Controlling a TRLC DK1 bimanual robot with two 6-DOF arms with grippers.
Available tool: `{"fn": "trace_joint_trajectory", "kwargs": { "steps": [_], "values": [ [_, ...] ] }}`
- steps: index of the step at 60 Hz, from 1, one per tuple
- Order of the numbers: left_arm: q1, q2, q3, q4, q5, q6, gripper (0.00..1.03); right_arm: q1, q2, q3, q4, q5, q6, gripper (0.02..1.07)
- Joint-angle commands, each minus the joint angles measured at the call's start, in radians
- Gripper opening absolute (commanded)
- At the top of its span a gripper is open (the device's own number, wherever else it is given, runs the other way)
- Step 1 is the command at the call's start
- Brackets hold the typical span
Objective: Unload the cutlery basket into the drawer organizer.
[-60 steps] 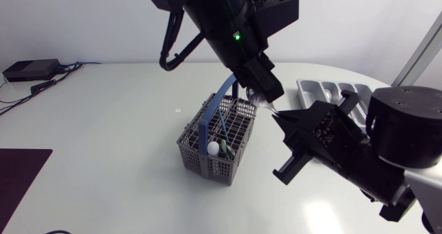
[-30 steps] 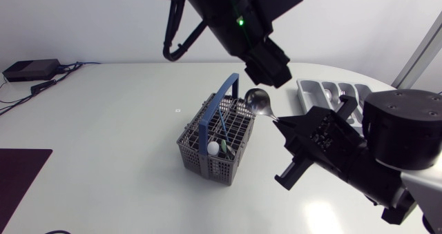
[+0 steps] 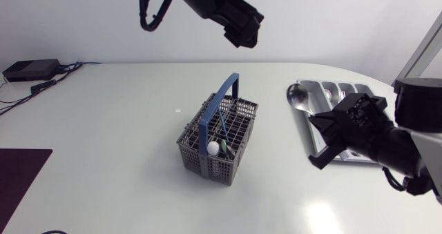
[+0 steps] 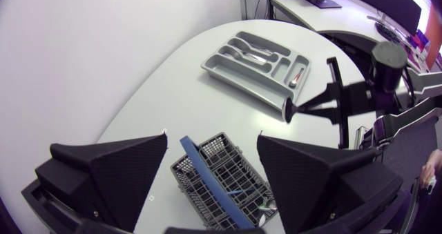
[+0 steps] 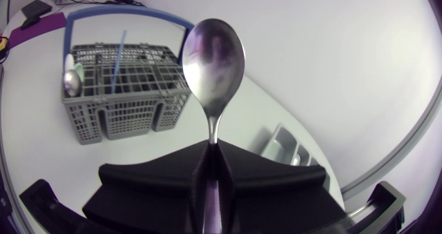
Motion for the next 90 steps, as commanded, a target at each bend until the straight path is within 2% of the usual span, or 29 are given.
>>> {"fn": "trace_joint_trajectory", "kwargs": {
  "steps": [1,9,19,31,44,59,71,86,89,90],
  "values": [
    [0.008,-0.073,-0.092,0.027,0.017,0.054,0.98,-0.133,0.088,0.061,0.006,-0.059,-0.017,0.1],
    [0.006,-0.155,-0.235,0.091,0.017,0.137,0.98,-0.295,0.256,0.153,0.043,-0.131,0.0,0.1],
    [-0.009,-0.238,-0.398,0.157,0.017,0.224,0.98,-0.423,0.477,0.303,0.077,-0.178,0.037,0.09],
    [-0.028,-0.327,-0.582,0.238,0.017,0.349,0.98,-0.478,0.723,0.495,0.072,-0.185,0.114,0.09],
    [-0.06,-0.41,-0.769,0.338,0.011,0.493,0.99,-0.501,0.983,0.736,0.011,-0.185,0.212,0.09],
    [-0.068,-0.45,-0.859,0.393,0.011,0.56,0.99,-0.547,1.223,1.017,-0.132,-0.186,0.318,0.09],
    [-0.083,-0.482,-0.916,0.429,0.011,0.596,0.99,-0.576,1.369,1.179,-0.234,-0.2,0.367,0.09],
    [-0.123,-0.504,-0.947,0.435,0.011,0.665,0.99,-0.578,1.422,1.219,-0.288,-0.212,0.39,0.1],
    [-0.129,-0.505,-0.947,0.432,0.011,0.675,0.99,-0.576,1.422,1.215,-0.302,-0.212,0.391,0.14],
    [-0.135,-0.504,-0.945,0.427,0.011,0.683,0.99,-0.576,1.421,1.213,-0.302,-0.212,0.393,0.19]
  ]
}}
